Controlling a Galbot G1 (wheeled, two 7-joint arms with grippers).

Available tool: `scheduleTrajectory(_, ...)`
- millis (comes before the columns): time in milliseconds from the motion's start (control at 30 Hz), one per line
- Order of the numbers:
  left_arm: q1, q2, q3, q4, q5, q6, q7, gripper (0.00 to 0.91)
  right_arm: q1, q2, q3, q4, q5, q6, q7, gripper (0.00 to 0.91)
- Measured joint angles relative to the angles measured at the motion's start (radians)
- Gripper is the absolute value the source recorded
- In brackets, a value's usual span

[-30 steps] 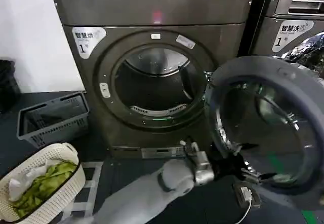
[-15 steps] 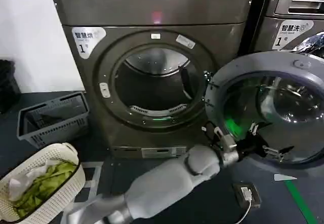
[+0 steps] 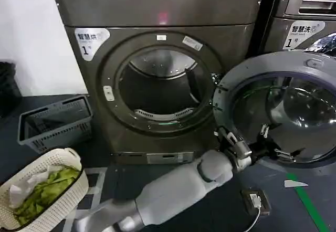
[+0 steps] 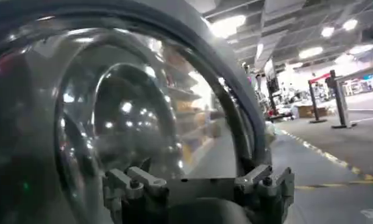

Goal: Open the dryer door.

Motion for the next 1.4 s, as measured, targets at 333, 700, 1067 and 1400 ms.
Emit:
scheduleTrajectory(333,-0.019,0.0,-0.004,0.031,0.013,-0.025,-0.013,0.907,0.008,0.006,-0.015,0.005,-0.002,0.007,0.003,0.907)
scheduleTrajectory(700,-0.021,0.0,0.041,-0.039,-0.032,-0.165,0.047,0.907,0.012,-0.027,0.011,-0.006,-0.009,0.015,0.009,0.907)
scheduleTrajectory(1067,-0.006,0.399,0.087,-0.258,-0.19,-0.359,0.258,0.907,0.019,-0.04,0.027,0.007,-0.079,0.02,0.011,0.907)
scheduleTrajectory(1400,0.073,0.737,0.018,-0.427,-0.051,-0.37,0.269,0.907,0.043,-0.051,0.04,0.038,-0.124,-0.022,0.013,0.907)
